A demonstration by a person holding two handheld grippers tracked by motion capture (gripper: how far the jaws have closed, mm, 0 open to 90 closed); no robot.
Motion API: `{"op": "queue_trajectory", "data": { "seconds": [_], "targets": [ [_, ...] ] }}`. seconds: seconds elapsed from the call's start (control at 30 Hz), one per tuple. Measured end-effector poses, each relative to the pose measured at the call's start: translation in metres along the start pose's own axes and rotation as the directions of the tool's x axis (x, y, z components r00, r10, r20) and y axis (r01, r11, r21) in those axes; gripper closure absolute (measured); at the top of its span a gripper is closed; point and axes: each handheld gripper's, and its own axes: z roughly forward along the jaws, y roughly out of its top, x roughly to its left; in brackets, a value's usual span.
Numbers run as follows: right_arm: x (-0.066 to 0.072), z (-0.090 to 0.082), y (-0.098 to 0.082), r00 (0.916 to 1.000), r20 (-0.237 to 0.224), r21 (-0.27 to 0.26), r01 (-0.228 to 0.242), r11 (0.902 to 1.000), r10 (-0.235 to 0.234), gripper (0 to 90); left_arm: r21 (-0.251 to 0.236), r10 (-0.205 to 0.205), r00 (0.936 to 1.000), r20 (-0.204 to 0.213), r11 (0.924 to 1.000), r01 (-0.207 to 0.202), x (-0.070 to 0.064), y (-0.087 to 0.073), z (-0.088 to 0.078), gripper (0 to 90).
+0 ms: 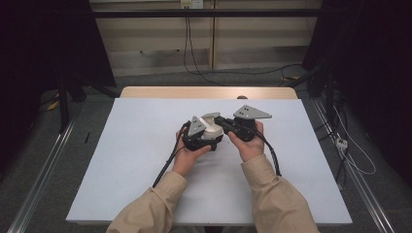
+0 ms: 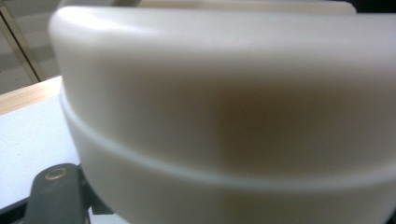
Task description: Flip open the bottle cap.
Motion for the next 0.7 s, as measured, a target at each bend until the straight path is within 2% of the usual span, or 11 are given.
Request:
{"op": "queue_trajectory", "data": {
  "seconds": [0.7],
  "targets": [
    [-0.001, 0.011, 0.007, 1.0, 0.007, 0.009, 0.001, 1.0, -0.001, 90.0, 0.0, -0.007, 1.0, 0.003, 1.0, 0.007, 0.001, 0.0, 0.0, 18.7]
  ]
}}
